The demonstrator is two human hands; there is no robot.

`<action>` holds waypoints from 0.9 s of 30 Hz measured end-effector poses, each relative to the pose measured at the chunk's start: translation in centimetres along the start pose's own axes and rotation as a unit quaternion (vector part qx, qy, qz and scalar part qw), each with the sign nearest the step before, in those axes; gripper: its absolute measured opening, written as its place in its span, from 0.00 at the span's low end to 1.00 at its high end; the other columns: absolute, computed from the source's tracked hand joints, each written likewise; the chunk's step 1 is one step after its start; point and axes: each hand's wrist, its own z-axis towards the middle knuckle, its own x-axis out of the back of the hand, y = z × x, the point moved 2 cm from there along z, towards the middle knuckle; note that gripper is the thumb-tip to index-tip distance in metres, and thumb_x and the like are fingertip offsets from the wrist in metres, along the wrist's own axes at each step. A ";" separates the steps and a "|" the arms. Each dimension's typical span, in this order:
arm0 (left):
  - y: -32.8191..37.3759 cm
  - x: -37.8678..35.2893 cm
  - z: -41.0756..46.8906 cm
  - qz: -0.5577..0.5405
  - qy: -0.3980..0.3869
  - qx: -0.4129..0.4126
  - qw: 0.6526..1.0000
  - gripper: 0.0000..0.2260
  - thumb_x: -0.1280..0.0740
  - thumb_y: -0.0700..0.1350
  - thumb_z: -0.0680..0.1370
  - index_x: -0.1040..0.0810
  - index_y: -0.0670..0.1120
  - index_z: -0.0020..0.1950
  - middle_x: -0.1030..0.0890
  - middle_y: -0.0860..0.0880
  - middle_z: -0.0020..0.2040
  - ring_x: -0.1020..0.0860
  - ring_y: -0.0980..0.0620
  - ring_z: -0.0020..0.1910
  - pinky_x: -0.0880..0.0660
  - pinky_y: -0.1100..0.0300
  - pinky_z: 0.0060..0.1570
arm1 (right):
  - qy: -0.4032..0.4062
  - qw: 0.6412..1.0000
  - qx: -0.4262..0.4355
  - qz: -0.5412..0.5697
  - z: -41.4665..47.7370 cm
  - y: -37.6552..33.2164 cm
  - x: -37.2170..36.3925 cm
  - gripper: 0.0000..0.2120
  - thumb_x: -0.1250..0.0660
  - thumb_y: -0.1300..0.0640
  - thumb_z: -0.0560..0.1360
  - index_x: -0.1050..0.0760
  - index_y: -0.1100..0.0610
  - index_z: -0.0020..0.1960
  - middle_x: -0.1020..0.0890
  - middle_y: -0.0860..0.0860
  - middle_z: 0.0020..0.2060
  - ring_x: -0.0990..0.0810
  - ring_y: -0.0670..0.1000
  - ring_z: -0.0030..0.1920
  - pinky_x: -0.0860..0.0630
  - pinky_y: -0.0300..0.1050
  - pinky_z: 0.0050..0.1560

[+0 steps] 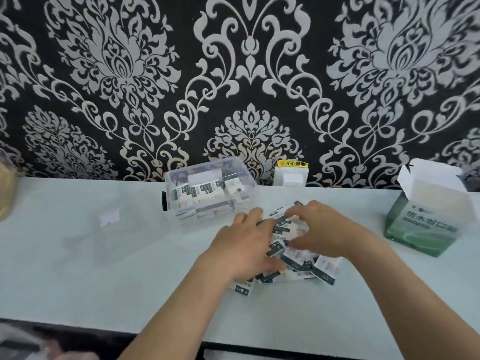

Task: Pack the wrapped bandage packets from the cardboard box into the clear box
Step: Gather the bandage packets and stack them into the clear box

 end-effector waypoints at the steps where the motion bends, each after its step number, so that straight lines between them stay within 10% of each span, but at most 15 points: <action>1: -0.3 -0.3 0.1 0.001 0.004 0.004 1.000 0.35 0.37 0.65 0.75 0.45 0.52 0.76 0.51 0.50 0.79 0.47 0.44 0.75 0.34 0.44 0.67 | -0.013 1.000 -0.001 -0.013 0.2 0.0 -0.4 0.31 0.28 0.48 0.72 0.35 0.46 0.72 0.30 0.52 0.63 0.31 0.53 0.63 0.29 0.47 0.61; 13: -0.1 0.3 1.8 -0.160 0.079 0.058 0.982 0.26 0.32 0.35 0.73 0.30 0.56 0.67 0.28 0.52 0.60 0.29 0.51 0.57 0.32 0.61 0.49 | 0.038 0.996 0.020 0.076 1.4 1.5 -1.2 0.25 0.28 0.61 0.71 0.30 0.49 0.64 0.30 0.42 0.41 0.30 0.47 0.48 0.31 0.40 0.45; 16: -0.5 0.7 1.3 -0.160 0.072 0.063 0.982 0.25 0.31 0.36 0.75 0.31 0.59 0.65 0.26 0.52 0.59 0.29 0.53 0.51 0.30 0.63 0.41 | 0.060 0.993 0.031 0.093 1.4 1.7 -1.0 0.21 0.30 0.63 0.72 0.29 0.49 0.62 0.31 0.41 0.37 0.32 0.41 0.37 0.36 0.35 0.34; 24: -0.2 3.7 0.3 -0.157 0.072 0.050 0.984 0.20 0.37 0.43 0.80 0.34 0.55 0.71 0.22 0.52 0.60 0.26 0.52 0.59 0.31 0.56 0.56 | 0.048 0.984 0.039 0.168 0.9 2.6 -0.1 0.13 0.31 0.65 0.74 0.24 0.51 0.53 0.22 0.45 0.37 0.25 0.44 0.36 0.27 0.36 0.36; 27: 1.7 4.5 1.1 -0.208 0.166 0.045 0.963 0.07 0.38 0.46 0.81 0.21 0.50 0.54 0.18 0.55 0.46 0.22 0.61 0.42 0.27 0.61 0.41 | 0.042 0.985 0.052 0.156 0.7 2.7 0.0 0.10 0.31 0.64 0.74 0.21 0.51 0.49 0.21 0.45 0.36 0.24 0.42 0.36 0.27 0.32 0.38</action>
